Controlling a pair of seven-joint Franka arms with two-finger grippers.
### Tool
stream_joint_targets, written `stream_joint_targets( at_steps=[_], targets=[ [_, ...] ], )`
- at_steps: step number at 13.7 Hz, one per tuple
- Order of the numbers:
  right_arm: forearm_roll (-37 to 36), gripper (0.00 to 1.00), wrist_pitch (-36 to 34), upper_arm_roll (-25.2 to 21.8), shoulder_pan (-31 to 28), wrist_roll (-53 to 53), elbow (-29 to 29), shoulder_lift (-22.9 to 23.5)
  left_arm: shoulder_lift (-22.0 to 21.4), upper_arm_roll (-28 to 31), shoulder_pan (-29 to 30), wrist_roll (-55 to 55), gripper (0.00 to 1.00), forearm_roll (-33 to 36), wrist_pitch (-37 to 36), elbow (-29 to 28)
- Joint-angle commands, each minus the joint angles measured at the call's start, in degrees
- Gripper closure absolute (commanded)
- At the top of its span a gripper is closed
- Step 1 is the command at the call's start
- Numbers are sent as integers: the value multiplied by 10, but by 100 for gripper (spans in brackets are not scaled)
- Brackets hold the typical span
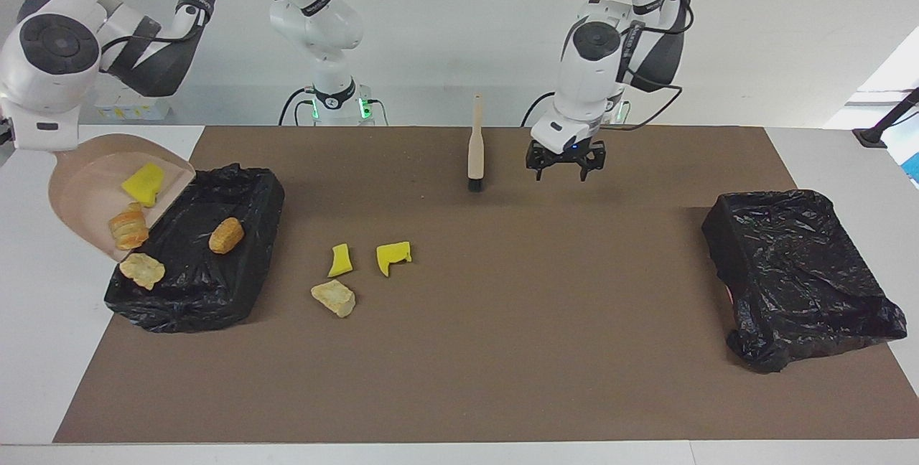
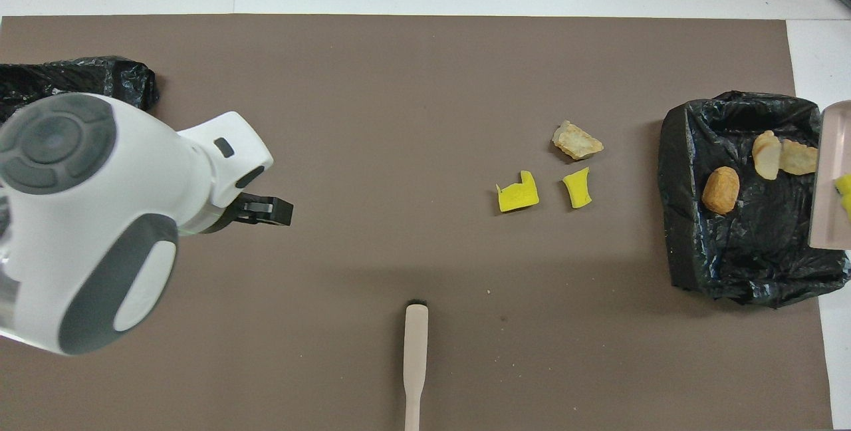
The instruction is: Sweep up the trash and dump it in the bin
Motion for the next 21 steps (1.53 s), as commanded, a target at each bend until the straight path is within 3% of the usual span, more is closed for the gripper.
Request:
stream_joint_targets(
  at_steps=[1,4,8,11,13,19,21],
  targets=[
    [-32,100,47,3,-1,-26,-59,-44,9,-6,46,18,0,9,-37,74],
    [-76,100,138,2,-5,-76,-125,-84,14,-4,88,51,0,4,-87,132],
    [-71,100,161,1,-11,-74,-122,-80,56,-2,122,66,0,2,-141,210],
    [-41,100,150,-4,-16,-75,-114,-76,41,-3,123,96,0,2,-144,199],
    [-28,100,151,-4,-27,-111,-122,-78,14,-2,123,107,0,2,-141,158],
    [-136,100,188,-5,-34,-65,-133,-86,7,-2,130,109,0,2,-139,148],
    [-152,100,180,0,9,-33,-186,-108,7,-1,132,111,0,2,-139,148]
  ],
)
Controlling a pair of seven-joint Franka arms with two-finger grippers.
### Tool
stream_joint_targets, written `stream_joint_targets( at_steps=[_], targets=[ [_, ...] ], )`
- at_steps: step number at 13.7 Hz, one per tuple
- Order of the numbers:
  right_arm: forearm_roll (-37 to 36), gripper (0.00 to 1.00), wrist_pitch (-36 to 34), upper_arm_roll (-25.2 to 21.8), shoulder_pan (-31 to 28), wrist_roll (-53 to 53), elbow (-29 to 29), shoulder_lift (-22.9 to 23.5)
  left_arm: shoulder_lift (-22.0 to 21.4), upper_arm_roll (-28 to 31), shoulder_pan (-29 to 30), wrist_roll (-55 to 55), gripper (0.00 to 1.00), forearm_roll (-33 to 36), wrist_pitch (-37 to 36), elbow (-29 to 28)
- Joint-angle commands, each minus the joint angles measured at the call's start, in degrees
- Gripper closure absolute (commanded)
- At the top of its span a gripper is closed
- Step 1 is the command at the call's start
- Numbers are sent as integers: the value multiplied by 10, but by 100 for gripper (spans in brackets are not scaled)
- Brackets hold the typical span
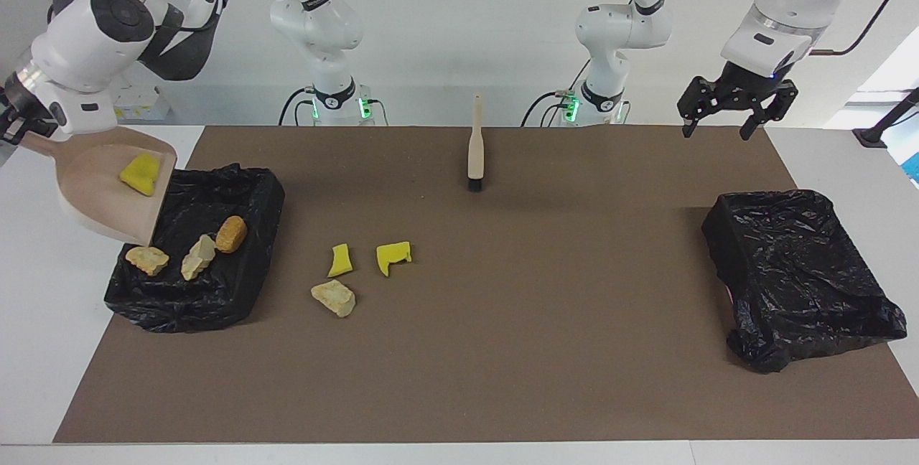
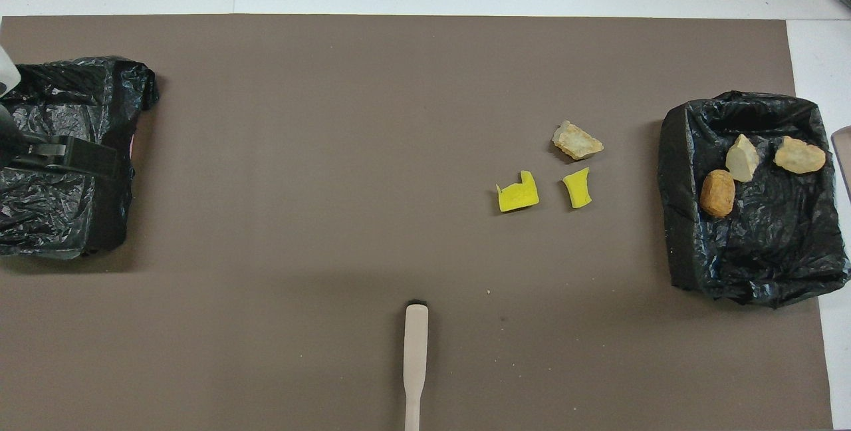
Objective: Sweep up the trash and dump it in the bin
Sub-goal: 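Bring the dustpan back and set it on the table with the right gripper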
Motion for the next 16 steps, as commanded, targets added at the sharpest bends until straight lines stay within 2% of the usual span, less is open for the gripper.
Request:
stream_joint_targets(
  at_steps=[1,4,5,6,9,11,13,16],
  targets=[
    [-52,100,-12,6,44,85,-76,-32,-16,-4,14,14,0,4,-1,-18],
    [-61,100,-17,6,55,102,-80,-14,-16,-3,15,26,0,5,-6,-18],
    [-86,100,-36,5,63,104,-71,-15,-17,-3,15,25,0,4,-7,-18],
    [-104,100,-55,6,62,113,-64,-22,-17,-3,15,25,0,5,-7,-18],
    [-151,100,-49,6,54,138,-56,-39,-17,1,15,23,0,11,-14,-17],
    [-143,100,-34,6,56,149,-76,-41,-17,2,15,22,0,11,-14,-18],
    [-133,100,-30,6,62,199,-89,-18,-17,2,16,21,0,11,-13,-18],
    [-93,100,-40,6,62,211,-62,-1,-17,2,22,21,0,11,-13,-18]
  ],
)
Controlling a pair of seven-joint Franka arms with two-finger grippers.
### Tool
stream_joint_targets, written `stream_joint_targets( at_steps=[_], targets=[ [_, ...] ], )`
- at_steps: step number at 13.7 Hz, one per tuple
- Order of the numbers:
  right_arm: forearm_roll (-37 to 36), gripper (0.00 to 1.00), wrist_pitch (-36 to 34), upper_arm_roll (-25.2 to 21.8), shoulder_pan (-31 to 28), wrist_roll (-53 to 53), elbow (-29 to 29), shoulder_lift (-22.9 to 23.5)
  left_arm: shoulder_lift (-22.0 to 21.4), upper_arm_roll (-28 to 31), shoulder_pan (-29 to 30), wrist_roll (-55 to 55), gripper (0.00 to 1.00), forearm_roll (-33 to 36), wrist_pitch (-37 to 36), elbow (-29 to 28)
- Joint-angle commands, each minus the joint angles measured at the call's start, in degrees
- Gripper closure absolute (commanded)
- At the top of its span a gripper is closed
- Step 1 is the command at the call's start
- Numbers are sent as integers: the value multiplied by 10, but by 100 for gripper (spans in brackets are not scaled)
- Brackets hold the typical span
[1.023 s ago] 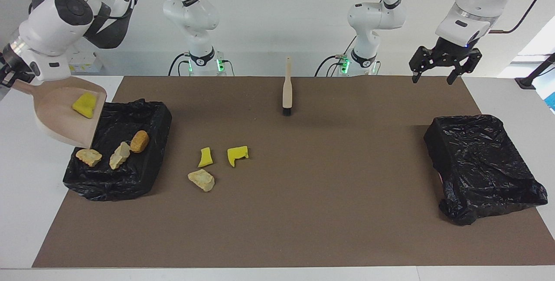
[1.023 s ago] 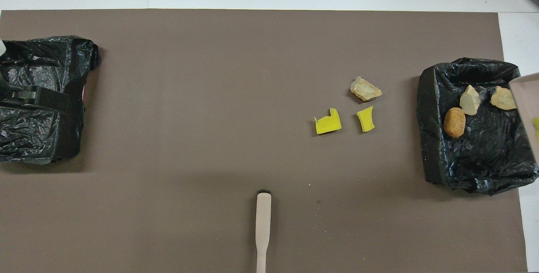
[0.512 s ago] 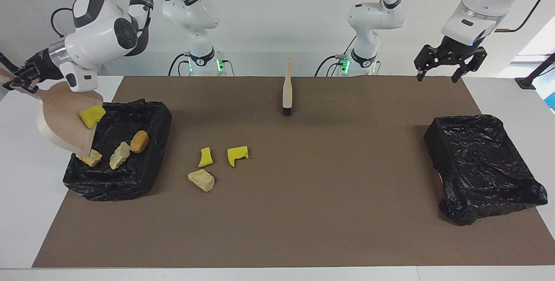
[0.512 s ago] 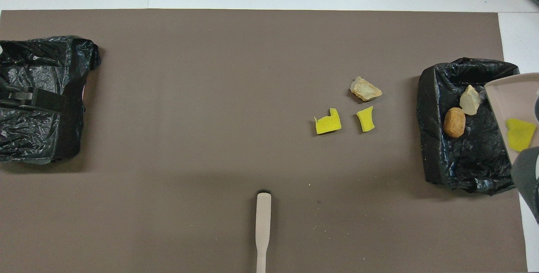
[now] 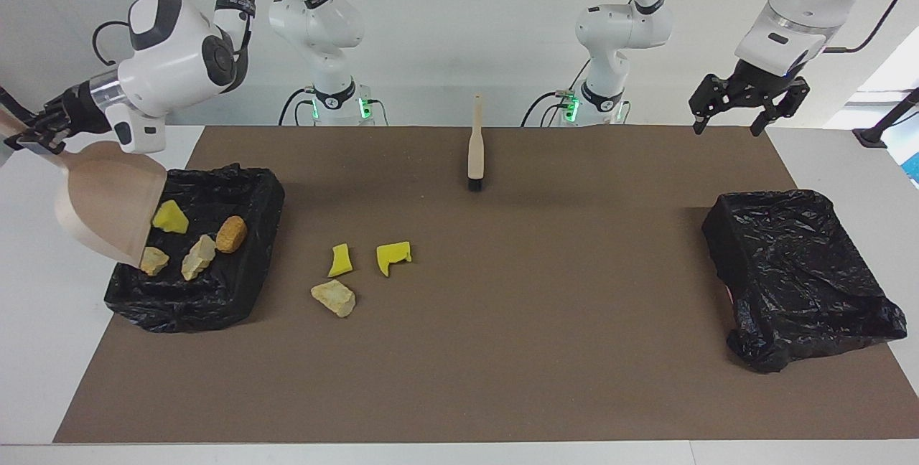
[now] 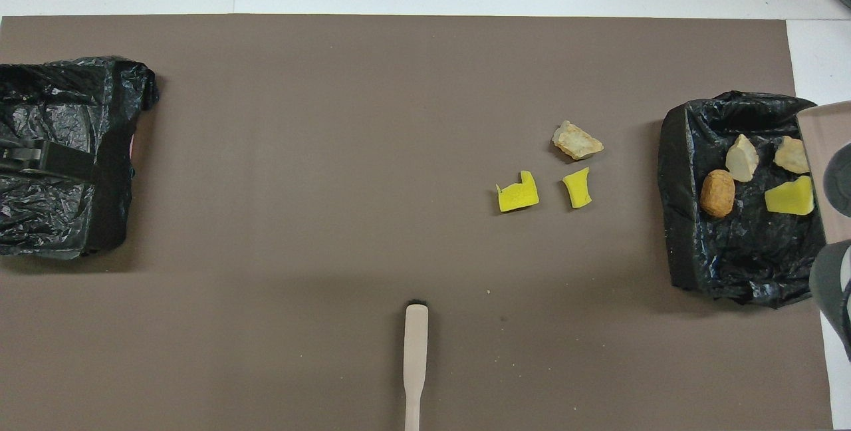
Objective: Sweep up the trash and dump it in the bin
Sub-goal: 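Bring the dustpan back and set it on the table with the right gripper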
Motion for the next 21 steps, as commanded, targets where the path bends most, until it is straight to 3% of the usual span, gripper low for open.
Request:
stream_joint_targets(
  at_steps=[1,6,11,14,18,21],
  targets=[
    [42,100,-4,0,-2,7,25,5,-14,-3,8,5,0,9,-3,-16],
    [234,100,-6,-7,-21,-63,70,0,-13,-3,8,6,0,9,-2,-14],
    [428,100,-23,-6,-33,-55,69,1,-13,-3,16,3,0,8,1,-14],
    [519,100,-62,2,-16,21,67,-1,-13,-3,16,3,0,8,2,-14],
    [570,100,-107,2,79,223,60,17,-13,-3,16,4,0,8,0,-14],
    [699,100,-127,4,104,331,69,43,-13,-3,17,5,0,8,-2,-14]
  ],
)
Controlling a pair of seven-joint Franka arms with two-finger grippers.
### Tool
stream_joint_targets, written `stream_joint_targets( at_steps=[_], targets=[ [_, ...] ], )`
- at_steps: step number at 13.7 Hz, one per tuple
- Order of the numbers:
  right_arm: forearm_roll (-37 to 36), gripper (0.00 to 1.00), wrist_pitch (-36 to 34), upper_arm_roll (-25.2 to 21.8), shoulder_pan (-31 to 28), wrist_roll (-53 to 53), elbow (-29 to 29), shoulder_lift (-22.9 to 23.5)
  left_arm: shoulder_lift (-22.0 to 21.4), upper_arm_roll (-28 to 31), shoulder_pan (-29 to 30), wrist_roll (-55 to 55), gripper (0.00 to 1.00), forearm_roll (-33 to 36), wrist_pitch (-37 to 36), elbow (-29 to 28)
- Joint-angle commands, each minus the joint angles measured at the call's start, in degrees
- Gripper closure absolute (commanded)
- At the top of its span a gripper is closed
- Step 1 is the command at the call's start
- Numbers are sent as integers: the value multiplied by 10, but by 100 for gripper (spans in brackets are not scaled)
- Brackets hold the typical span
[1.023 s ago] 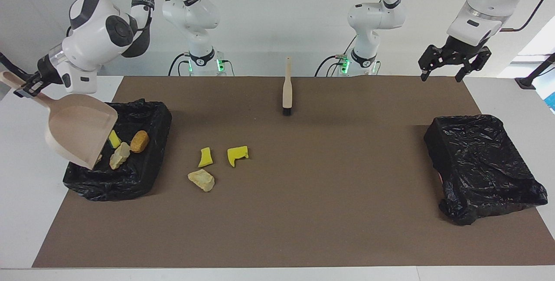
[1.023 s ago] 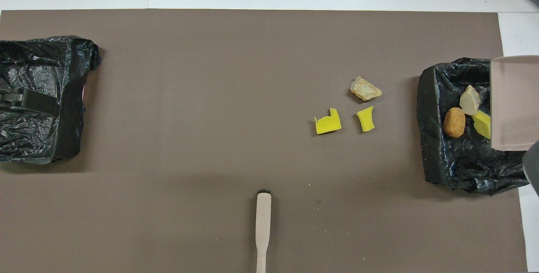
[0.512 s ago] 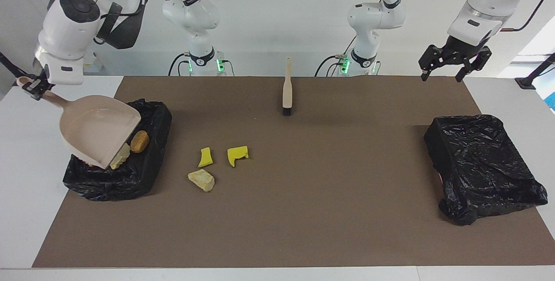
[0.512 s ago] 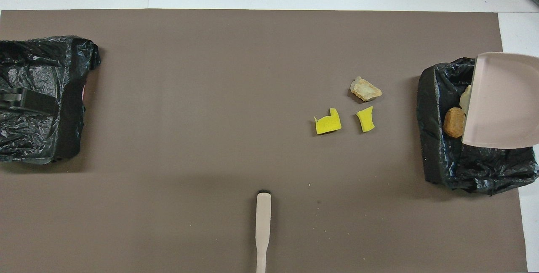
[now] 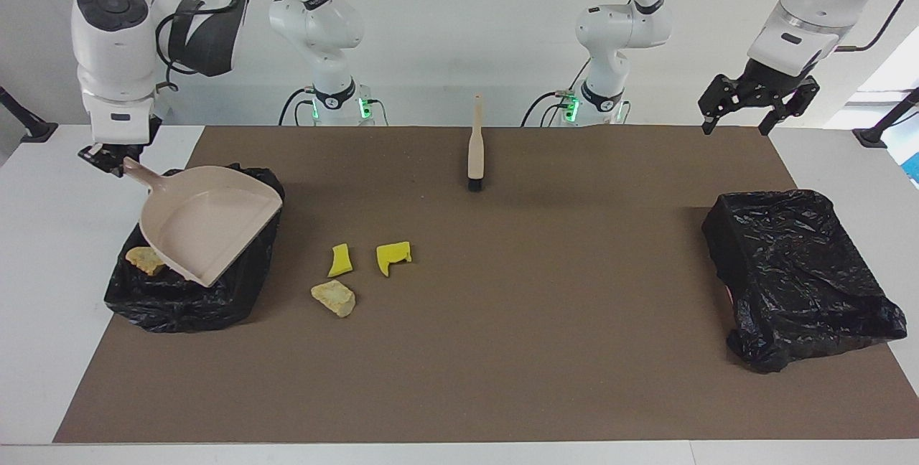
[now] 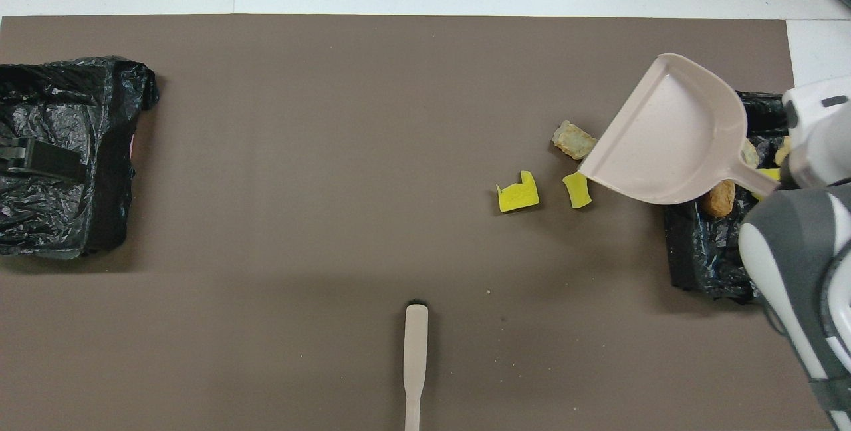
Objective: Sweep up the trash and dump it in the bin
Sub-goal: 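Bring the dustpan back and set it on the table with the right gripper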
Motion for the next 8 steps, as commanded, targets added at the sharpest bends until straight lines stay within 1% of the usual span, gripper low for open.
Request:
stream_joint_targets(
  at_steps=[1,2,5,6,8],
  targets=[
    [74,100,-9,-3,31,110,10,25,-13,-5,6,4,0,8,-2,-14],
    [86,100,-8,-2,60,175,16,35,-14,-5,5,3,0,7,-3,-15],
    [160,100,18,-2,123,337,36,64,-14,-5,0,3,0,7,-5,-15],
    [164,100,31,-2,142,379,39,75,-14,-5,1,3,0,7,-6,-15],
    [163,100,69,-2,190,495,47,108,-14,-5,4,2,0,7,-6,-16]
  ],
)
